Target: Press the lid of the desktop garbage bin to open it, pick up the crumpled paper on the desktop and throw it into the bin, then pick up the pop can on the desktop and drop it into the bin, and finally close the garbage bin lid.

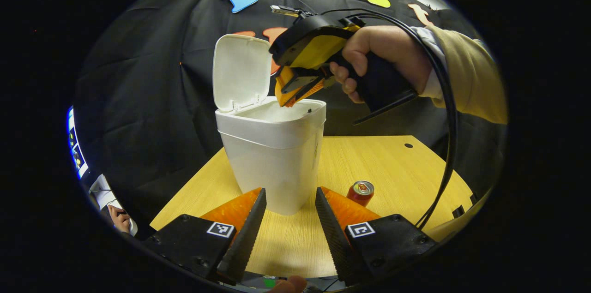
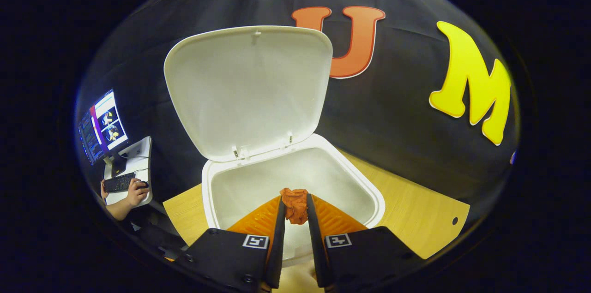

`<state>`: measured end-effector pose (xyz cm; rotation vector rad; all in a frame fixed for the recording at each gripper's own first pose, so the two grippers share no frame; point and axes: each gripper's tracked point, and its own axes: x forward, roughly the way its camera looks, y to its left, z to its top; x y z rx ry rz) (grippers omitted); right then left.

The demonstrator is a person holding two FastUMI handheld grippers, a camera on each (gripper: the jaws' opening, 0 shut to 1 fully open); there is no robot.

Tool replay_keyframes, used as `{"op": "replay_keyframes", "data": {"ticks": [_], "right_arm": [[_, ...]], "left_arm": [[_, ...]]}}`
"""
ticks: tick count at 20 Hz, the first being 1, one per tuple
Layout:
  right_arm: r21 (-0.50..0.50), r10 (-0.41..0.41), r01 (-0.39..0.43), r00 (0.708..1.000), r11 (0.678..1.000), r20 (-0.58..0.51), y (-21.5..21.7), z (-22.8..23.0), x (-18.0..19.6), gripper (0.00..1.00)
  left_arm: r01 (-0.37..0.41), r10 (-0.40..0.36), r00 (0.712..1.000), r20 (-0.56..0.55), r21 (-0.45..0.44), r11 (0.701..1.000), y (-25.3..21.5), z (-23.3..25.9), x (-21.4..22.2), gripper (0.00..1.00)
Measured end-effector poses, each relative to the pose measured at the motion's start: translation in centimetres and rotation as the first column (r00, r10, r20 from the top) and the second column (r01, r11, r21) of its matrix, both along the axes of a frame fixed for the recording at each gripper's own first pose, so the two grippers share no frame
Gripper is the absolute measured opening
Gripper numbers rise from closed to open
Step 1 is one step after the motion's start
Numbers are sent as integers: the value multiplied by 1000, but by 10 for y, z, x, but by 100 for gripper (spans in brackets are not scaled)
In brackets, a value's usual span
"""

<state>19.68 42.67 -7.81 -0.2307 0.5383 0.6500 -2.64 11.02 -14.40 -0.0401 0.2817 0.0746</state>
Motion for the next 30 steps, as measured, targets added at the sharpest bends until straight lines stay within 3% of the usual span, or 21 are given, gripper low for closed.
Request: {"op": "replay_keyframes", "data": {"ticks": [5,7,8,9,11,12,16,20,26,30], "right_arm": [[7,-13,13,1000,1000,-2,-1,0,2,37],[19,-12,12,1000,1000,1,-3,4,0,48],[25,-12,12,1000,1000,4,-5,5,1,61],[31,-15,15,1000,999,7,-8,8,-1,64],[48,-13,12,1000,999,18,-14,17,-4,91],[61,-21,19,999,998,30,-19,22,-4,97],[115,-75,66,995,991,72,-52,48,-6,96],[134,-163,150,982,980,99,-113,61,-6,96],[119,-310,294,939,948,151,-226,58,-19,94],[134,-445,427,878,894,174,-305,52,-39,96]], "left_arm": [[8,-8,1000,1,3,1000,1,-1,1,74],[11,-11,1000,1,-7,1000,-1,-2,1,74],[12,-12,1000,-3,-7,1000,-1,-1,1,74],[12,-12,1000,0,-6,1000,-2,0,1,74],[19,-19,1000,0,-8,1000,-5,0,1,74],[22,-22,1000,-1,-7,1000,-6,-2,0,74],[40,-40,999,5,-18,999,-16,0,3,74],[65,-65,998,16,-11,998,-29,-1,9,74],[176,-176,984,9,18,984,-77,-22,18,74],[248,-248,969,-12,24,968,-110,-52,30,74]]}}
